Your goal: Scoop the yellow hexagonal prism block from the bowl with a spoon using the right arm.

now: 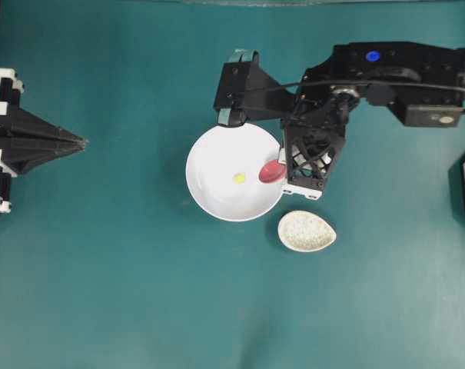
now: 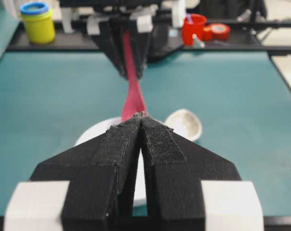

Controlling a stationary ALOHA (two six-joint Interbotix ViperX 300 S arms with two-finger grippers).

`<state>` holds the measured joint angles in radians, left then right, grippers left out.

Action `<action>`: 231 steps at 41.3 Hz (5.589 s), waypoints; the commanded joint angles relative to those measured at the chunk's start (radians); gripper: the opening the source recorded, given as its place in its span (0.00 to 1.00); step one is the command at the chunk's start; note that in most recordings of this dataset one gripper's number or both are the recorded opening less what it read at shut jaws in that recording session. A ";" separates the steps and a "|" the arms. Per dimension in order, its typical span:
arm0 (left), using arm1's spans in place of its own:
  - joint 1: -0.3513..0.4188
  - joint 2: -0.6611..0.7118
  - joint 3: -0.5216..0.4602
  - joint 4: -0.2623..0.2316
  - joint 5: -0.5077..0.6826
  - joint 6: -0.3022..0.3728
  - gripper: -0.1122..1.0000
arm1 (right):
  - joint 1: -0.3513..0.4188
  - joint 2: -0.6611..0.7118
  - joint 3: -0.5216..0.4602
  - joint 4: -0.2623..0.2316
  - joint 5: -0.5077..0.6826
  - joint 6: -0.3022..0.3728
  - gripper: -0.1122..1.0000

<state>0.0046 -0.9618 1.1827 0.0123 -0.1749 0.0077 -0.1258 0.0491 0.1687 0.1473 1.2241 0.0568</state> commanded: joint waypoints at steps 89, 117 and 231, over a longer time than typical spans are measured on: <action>0.002 0.008 -0.011 0.003 -0.011 0.002 0.10 | 0.031 0.107 0.061 -0.017 -0.428 -0.057 0.32; 0.002 0.008 -0.011 0.003 -0.011 0.002 0.10 | 0.032 -0.006 0.272 -0.017 -0.746 -0.054 0.32; 0.002 0.009 -0.009 0.011 -0.044 0.009 0.10 | 0.040 -0.506 0.538 -0.063 -0.940 -0.087 0.32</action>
<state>0.0046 -0.9618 1.1842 0.0199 -0.2102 0.0153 -0.0874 -0.4449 0.7194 0.0905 0.2945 -0.0291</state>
